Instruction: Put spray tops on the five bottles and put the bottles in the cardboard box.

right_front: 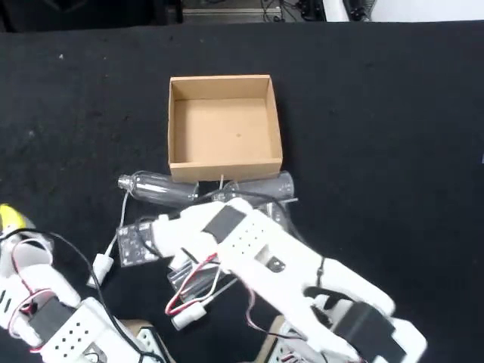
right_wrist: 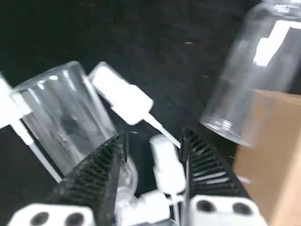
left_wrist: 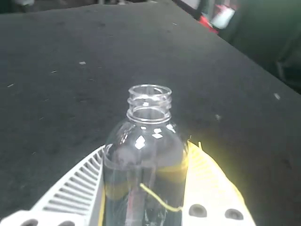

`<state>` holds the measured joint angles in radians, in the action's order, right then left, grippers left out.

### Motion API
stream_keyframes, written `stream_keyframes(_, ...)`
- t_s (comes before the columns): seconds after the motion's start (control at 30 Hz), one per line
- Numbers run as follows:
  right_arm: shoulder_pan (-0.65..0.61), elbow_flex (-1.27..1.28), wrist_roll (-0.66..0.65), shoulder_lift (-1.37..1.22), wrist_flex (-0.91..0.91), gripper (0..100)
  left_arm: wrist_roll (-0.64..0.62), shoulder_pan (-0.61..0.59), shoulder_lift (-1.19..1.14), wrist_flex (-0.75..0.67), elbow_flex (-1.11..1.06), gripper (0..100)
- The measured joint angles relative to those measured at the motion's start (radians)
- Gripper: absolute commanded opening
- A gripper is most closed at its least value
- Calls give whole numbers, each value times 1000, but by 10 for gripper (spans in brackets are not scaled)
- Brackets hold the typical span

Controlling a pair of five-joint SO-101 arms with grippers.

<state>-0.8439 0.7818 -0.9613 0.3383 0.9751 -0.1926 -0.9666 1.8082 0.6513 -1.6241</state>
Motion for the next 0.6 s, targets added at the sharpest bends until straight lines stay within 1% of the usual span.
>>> stream_keyframes(0.17, -12, -37, 0, -127, -35, 173, -57, -68, 0, 0, 0, 33)
stream_keyframes(0.4, -12, -120, 0, -249, -41, 174, -66, -71, 0, 5, 0, 33)
stream_keyframes(0.6, -12, -143, -3, -284, -58, 175, -66, -71, 0, 5, 0, 33)
